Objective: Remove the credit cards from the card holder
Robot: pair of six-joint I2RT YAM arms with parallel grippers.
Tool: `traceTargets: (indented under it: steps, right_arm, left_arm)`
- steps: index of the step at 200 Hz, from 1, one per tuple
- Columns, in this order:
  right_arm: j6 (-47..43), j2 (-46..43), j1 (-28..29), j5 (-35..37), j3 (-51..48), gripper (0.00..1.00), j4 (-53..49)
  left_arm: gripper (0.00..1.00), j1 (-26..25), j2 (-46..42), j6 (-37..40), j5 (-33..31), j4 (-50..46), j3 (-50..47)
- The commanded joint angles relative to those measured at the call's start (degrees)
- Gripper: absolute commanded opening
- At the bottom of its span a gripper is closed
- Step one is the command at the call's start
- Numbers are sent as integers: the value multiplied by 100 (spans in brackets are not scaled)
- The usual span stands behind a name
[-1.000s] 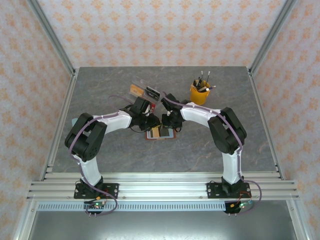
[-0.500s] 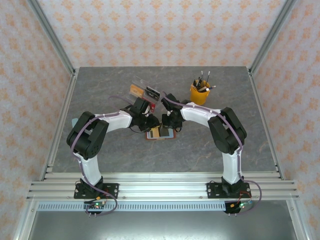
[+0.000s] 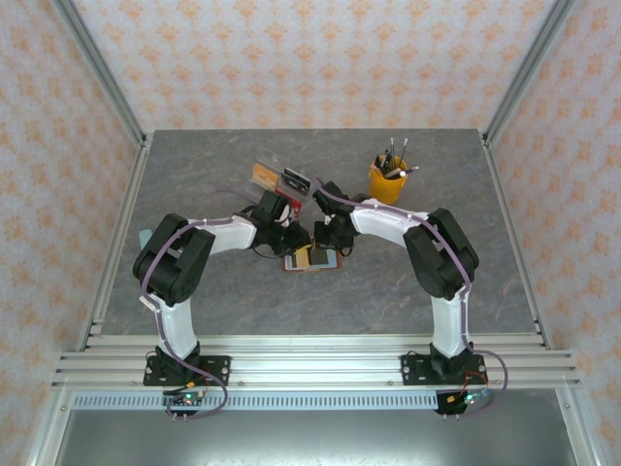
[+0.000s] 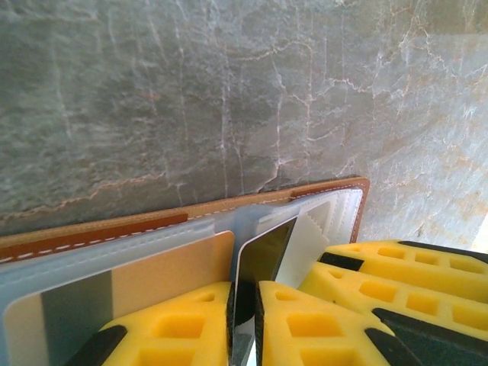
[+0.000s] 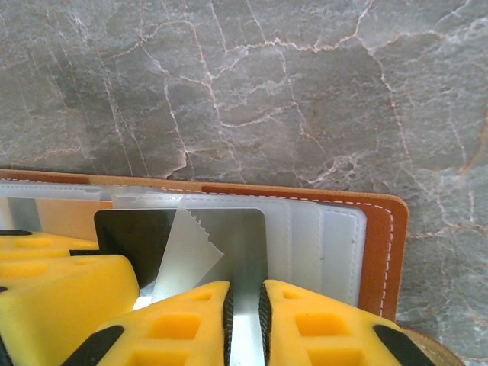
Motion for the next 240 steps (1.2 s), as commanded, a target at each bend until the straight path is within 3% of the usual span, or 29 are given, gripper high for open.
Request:
traceTargets:
  steps: [1, 70, 148, 182, 208, 240]
  right_arm:
    - [55, 301, 1, 60, -230, 19, -147]
    - [82, 217, -34, 248, -298, 19, -174]
    - [149, 89, -87, 251, -379, 19, -80]
    - [120, -217, -87, -162, -391, 21, 298]
    - [129, -672, -96, -509, -311, 26, 725]
    - [605, -1178, -281, -1346, -475, 43, 1659]
  left_arm:
    - [15, 78, -12, -34, 157, 317, -134]
    - [0, 247, -237, 91, 164, 353, -365]
    - [0, 449, -914, 578, -212, -479, -457]
    - [0, 628, -1444, 805, -460, -984, -453]
    - [0, 728, -1836, 739, -572, -1080, -400]
    - [0, 857, -2403, 535, -620, -861, -466]
